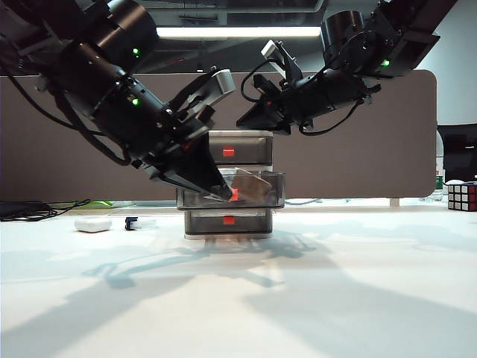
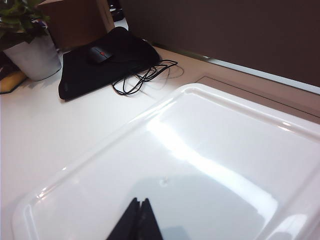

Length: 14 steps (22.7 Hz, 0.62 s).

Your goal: Open the second layer of the drawer on the table, pick up a pack of napkins on the table and put it in, and finally close the drawer.

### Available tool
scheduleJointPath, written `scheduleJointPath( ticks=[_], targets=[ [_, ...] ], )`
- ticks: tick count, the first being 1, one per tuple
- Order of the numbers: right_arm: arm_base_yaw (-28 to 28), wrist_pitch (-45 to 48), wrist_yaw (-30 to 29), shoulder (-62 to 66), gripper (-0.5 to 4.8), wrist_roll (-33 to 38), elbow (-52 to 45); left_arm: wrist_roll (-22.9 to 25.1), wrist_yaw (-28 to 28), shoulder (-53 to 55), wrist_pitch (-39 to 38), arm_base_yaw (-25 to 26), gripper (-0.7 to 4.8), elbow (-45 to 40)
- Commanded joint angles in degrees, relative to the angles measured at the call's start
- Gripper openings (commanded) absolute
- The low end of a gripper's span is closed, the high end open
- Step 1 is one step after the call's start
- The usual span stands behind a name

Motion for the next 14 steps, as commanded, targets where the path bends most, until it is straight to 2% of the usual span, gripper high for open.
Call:
scheduleJointPath(
  ticks=[1, 7, 14],
  targets=[
    [0.1, -2.5, 0.5, 0.9, -0.05, -0.3, 0.0, -0.1, -2.8, 0.3, 3.6, 0.1, -0.06, 0.1],
    [0.1, -3.8, 0.5, 0.9, -0.05, -0.7, 0.0, -0.1, -9.9, 0.8, 9.2, 0.1, -0.06, 0.1],
    [0.0, -4.7, 0.0, 0.9, -0.04, -1.7, 0.0, -0.1, -12.6, 3.7, 17.5, 0.7, -0.06, 0.1]
  ],
)
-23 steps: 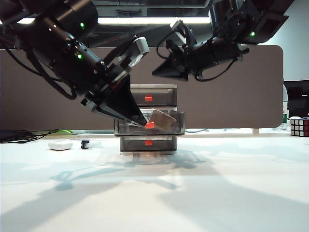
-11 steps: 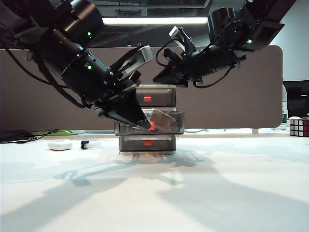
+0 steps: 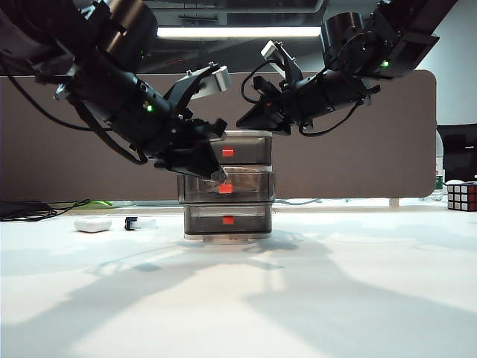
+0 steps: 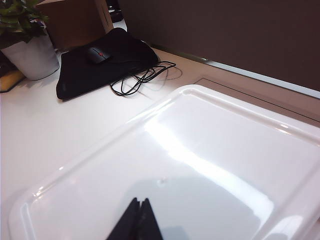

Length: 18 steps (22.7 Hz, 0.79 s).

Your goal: Open the second layer of the drawer on the table, pick up a pack of napkins on the table and put it in, and finally close the drawer.

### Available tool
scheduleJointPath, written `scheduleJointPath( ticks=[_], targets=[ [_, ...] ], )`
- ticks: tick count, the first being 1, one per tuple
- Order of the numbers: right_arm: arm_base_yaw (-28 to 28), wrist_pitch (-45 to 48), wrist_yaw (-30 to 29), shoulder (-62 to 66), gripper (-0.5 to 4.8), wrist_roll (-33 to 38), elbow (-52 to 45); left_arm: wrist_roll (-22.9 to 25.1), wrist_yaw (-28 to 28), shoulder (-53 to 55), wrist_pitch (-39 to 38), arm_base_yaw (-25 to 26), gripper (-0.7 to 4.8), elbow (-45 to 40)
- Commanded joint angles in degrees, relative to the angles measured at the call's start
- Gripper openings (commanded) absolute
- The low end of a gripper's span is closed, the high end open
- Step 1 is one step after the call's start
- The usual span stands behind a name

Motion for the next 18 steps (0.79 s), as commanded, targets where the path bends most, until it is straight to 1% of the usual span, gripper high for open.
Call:
scheduleJointPath(
  ticks=[1, 3, 5, 9, 11, 18],
  targets=[
    [0.0, -4.3, 0.1, 0.6, -0.04, -0.3, -0.3, -0.1, -1.4, 1.6, 4.2, 0.3, -0.06, 0.1],
    [0.0, -4.5, 0.1, 0.6, -0.05, -0.5, -0.3, -0.2, -2.0, 3.0, 5.7, 0.9, -0.06, 0.1],
    [0.0, -4.5, 0.1, 0.6, -0.05, -0.5, -0.3, -0.3, -5.7, 4.1, 8.3, 0.9, -0.06, 0.1],
    [0.0, -4.9, 0.1, 0.6, -0.05, -0.7, -0.3, -0.3, -8.6, 5.5, 15.5, 0.9, -0.06, 0.1],
    [0.0, -4.9, 0.1, 0.6, -0.05, -0.7, -0.3, -0.7, -11.1, 6.2, 17.9, 0.9, -0.06, 0.1],
    [0.0, -6.7, 0.0, 0.6, -0.05, -2.0, -0.3, -1.1, -12.6, 9.6, 23.1, 0.9, -0.06, 0.1]
  ],
)
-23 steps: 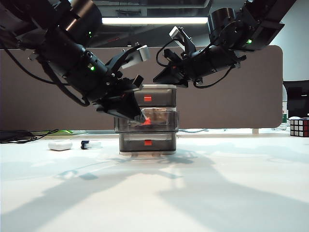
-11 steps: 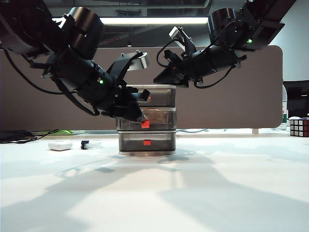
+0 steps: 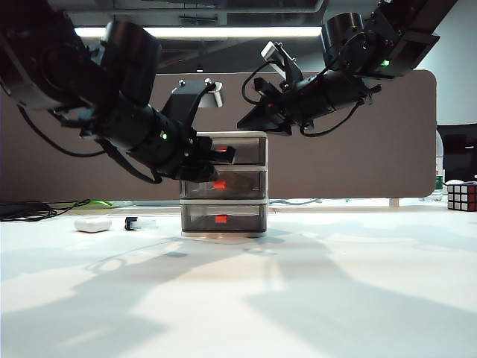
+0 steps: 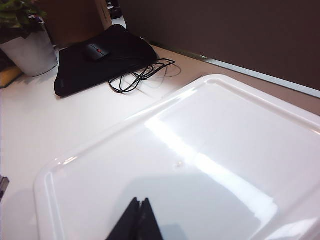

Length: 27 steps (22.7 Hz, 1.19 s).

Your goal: Open the second layer of the drawer on the table, pick up a pack of napkins on the table and put it in, and finally close the drawer.

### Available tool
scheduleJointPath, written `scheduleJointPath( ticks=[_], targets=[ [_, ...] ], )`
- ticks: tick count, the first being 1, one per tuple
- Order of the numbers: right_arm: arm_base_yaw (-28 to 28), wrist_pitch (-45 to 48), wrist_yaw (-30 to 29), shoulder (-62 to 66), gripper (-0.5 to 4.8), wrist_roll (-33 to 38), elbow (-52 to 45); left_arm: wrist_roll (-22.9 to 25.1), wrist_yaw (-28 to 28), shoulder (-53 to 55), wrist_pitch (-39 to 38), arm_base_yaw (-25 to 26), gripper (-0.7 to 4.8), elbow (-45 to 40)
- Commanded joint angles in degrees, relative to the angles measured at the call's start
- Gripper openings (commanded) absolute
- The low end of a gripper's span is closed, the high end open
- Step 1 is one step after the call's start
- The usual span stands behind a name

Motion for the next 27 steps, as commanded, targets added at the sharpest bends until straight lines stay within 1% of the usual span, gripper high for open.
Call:
scheduleJointPath(
  ticks=[1, 4, 5, 6, 8, 9, 11, 13, 14, 15, 19, 21, 24, 27],
  targets=[
    [0.1, -5.8, 0.0, 0.6, -0.05, -0.7, -0.5, -0.1, -0.7, 0.9, 2.8, 0.2, -0.06, 0.2],
    [0.1, -5.9, -1.1, 0.4, -0.05, -2.3, -0.5, 1.2, -0.8, 0.8, 3.1, 0.2, -0.06, 0.2],
    [0.1, -5.0, -4.3, 0.0, -0.05, -4.3, -0.5, 1.8, -0.4, -0.5, 2.1, 0.2, -0.06, 0.0],
    [0.1, -5.4, -5.2, -1.0, -0.05, -5.6, -0.5, 2.7, -0.5, -1.9, 0.7, 0.1, -0.06, -0.3],
    [0.2, -9.4, -0.9, -5.0, -0.05, -8.2, -0.5, 4.0, -1.1, -7.0, -7.0, 0.0, -0.06, -0.3],
    [0.2, -12.0, 0.7, -7.3, -0.05, -10.1, -0.5, 4.0, -1.1, -10.8, -13.4, 0.0, -0.06, -0.3],
    [0.2, -17.4, 1.7, -12.2, -0.05, -14.3, -0.5, 4.5, -1.0, -17.9, -21.8, 0.0, -0.06, -1.4],
    [0.2, -22.2, 1.6, -17.6, -0.05, -15.6, -1.3, 5.0, -0.8, -26.9, -23.5, 0.0, -0.06, -6.0],
    [0.2, -22.8, 1.6, -20.6, -0.05, -15.6, -3.0, 4.7, -0.5, -31.6, -23.8, 0.0, -0.06, -8.9],
    [0.2, -22.1, 2.1, -24.8, -0.05, -15.5, -6.3, 3.3, -0.6, -37.5, -24.8, 0.0, -0.06, -12.2],
    [0.2, -19.6, 6.3, -37.6, -0.05, -12.4, -17.6, -0.2, -0.7, -53.6, -29.2, 0.0, -0.06, -20.4],
    [0.2, -18.3, 8.3, -48.5, -0.05, -9.7, -27.8, -4.6, -0.7, -65.7, -31.5, -0.3, -0.06, -26.5],
    [0.2, -17.9, 11.7, -57.6, -0.05, -7.3, -36.0, -5.5, -3.7, -73.5, -31.6, -2.3, -0.06, -31.2],
    [0.2, -17.4, 13.2, -65.4, -0.05, -4.9, -43.3, -5.8, -8.0, -79.5, -31.6, -6.0, -0.06, -35.1]
  ],
)
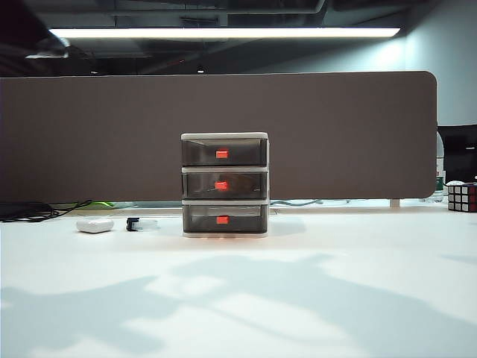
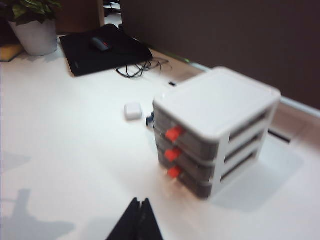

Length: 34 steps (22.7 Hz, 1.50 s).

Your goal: Open the second layer of the drawer on the table, pick up a pack of napkins on the table and put it in, and finally close the drawer.

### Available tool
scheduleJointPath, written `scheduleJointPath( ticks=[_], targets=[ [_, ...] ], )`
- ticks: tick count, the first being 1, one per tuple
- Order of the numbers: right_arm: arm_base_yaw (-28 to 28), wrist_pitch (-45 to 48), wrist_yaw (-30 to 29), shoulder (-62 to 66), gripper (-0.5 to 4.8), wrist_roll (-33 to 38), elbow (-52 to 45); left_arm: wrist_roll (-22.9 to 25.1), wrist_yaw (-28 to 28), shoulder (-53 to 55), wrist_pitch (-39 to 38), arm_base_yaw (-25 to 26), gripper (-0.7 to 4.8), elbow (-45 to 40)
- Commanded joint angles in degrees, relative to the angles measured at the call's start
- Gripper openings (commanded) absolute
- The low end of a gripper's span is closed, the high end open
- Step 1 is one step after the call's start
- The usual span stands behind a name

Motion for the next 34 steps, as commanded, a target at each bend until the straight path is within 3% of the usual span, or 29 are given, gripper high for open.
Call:
scheduleJointPath(
  ticks=[1, 5, 8, 15, 19, 23, 25, 34],
  targets=[
    [0.0, 1.8, 4.5, -10.8, -0.05, 4.3, -9.8, -1.7, -7.6, -6.2, 0.1, -5.4, -0.06, -4.2],
    [0.0, 2.1, 8.5, -24.0, -0.05, 6.6, -21.2, -1.9, -13.8, -8.7, 0.1, -12.9, -0.06, -7.9],
    [0.0, 2.6, 9.7, -31.6, -0.05, 7.8, -27.7, -1.9, -14.9, -8.7, 0.6, -15.5, -0.06, -9.4],
    [0.0, 3.3, 11.3, -47.1, -0.05, 11.8, -38.3, -1.8, -14.0, -10.0, 0.2, -15.8, -0.06, -10.2],
    [0.0, -0.5, 11.6, -55.6, -0.05, 11.8, -41.5, -1.9, -14.0, -18.0, -3.3, -15.8, -0.06, -11.7],
    [0.0, -2.6, 12.0, -55.9, -0.05, 12.1, -42.1, -1.9, -14.5, -28.3, -9.6, -16.0, -0.06, -13.2],
    [-0.2, -2.6, 12.4, -55.9, -0.05, 11.8, -42.8, -1.9, -14.3, -28.4, -11.0, -15.3, -0.06, -13.3],
    [-0.4, -2.6, 16.5, -56.0, -0.05, 8.5, -45.7, -2.5, -14.9, -28.4, -7.0, -13.5, -0.06, -18.7]
  ],
)
